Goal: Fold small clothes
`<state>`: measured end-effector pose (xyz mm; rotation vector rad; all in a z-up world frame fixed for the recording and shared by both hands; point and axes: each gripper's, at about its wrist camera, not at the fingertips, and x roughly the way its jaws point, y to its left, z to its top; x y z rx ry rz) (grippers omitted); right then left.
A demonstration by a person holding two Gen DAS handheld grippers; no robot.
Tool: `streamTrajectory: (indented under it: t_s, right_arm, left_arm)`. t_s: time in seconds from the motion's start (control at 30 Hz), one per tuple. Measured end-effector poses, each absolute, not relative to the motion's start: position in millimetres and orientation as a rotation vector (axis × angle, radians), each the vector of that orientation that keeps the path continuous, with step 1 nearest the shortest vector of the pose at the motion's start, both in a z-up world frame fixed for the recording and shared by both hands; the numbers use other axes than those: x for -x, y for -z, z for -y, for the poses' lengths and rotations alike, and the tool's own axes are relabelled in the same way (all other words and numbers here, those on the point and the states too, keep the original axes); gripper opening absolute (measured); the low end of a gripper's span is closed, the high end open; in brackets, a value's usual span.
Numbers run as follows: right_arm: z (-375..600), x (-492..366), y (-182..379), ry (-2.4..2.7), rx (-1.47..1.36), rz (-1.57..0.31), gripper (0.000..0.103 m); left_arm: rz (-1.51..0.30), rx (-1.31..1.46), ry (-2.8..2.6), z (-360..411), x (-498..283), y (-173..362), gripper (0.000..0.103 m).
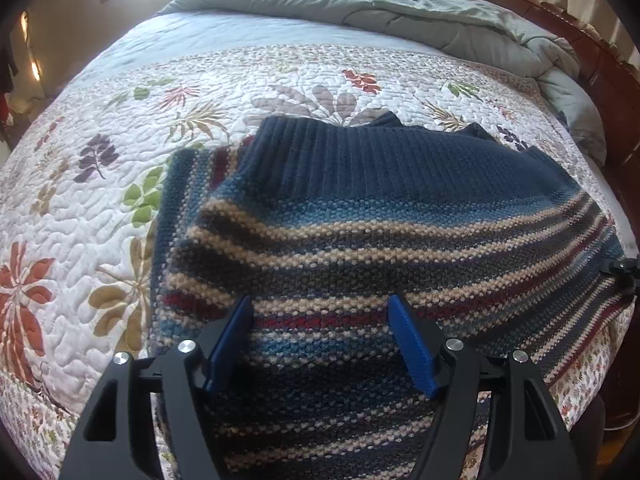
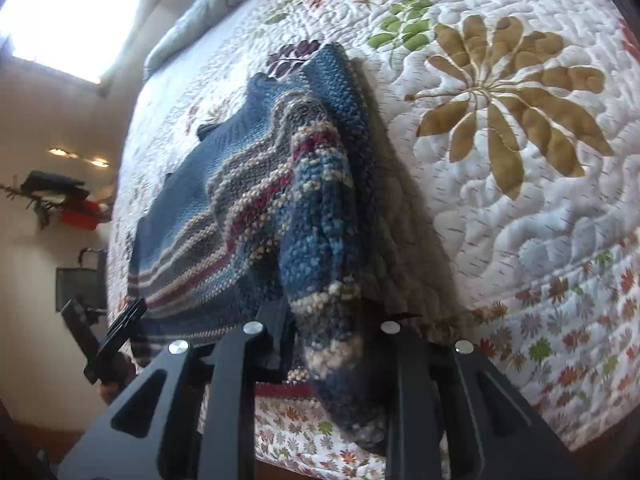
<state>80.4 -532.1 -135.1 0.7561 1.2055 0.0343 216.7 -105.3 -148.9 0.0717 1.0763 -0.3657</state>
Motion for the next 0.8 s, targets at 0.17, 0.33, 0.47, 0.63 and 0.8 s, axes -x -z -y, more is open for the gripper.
streamTrajectory:
  t_s: [0.17, 0.33, 0.47, 0.63, 0.8]
  right_arm:
    - [520.7, -89.1, 122.1, 0.061, -0.719, -1.241, 0.021]
    - [497.7, -94.3, 87.2, 0.044, -0.663, -1.193, 0.02]
    - [466.7, -103.4, 58.1, 0.03, -0.575, -1.17, 0.02]
    - [413.4, -117.2, 29.6, 0.03, -0.376, -1.151, 0.019]
    - [355.2, -128.7, 15.9, 0.023, -0.16, -1.145, 0.019]
  left_arm:
    - [-1.075, -0.057, 0.379, 103.4, -216.7, 149.2, 0.072]
    - [-1.074, -0.039, 0.396, 100.5, -216.7, 148.8, 0.072]
    - [-1.07, -0.031, 0.418, 98.2, -216.4, 149.5, 0.074]
    - [-1.072, 0.002, 0.444, 93.5, -217.9, 149.3, 0.075]
    - [-1.09, 0.109, 0.482, 76.1, -222.9, 144.0, 0.075]
